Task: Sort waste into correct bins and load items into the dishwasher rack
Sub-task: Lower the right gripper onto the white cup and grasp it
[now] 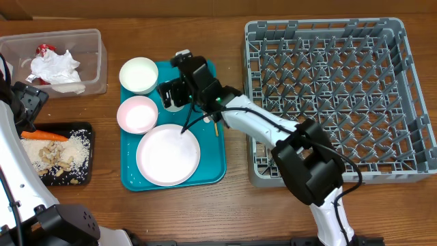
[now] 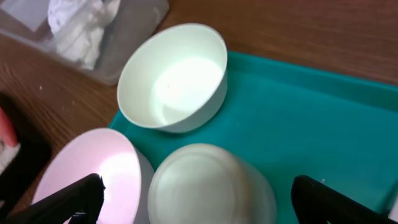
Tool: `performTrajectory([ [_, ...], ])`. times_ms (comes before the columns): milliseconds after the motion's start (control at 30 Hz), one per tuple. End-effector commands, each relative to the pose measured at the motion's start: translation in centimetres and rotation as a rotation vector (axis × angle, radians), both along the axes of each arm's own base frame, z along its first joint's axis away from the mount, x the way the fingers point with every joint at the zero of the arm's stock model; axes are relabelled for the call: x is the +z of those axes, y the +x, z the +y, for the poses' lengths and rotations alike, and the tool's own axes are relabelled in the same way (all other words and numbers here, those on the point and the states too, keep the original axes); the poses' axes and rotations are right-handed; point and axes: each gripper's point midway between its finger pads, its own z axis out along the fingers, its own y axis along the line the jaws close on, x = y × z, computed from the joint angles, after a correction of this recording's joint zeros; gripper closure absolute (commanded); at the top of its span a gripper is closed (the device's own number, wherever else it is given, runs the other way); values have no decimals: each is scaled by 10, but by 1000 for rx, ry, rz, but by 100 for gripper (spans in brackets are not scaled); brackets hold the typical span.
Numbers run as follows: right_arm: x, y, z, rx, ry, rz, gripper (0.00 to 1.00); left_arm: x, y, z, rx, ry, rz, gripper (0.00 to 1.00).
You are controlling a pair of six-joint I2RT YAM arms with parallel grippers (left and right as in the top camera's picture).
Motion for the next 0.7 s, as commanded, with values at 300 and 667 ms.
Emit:
performTrajectory([
  [300,-27,-3,5,2,-126,-66,0,-3,-3,3,19,9,16,0],
  [667,-44,9,2,-49,-145,-100,11,-3,-3,3,19,9,16,0],
])
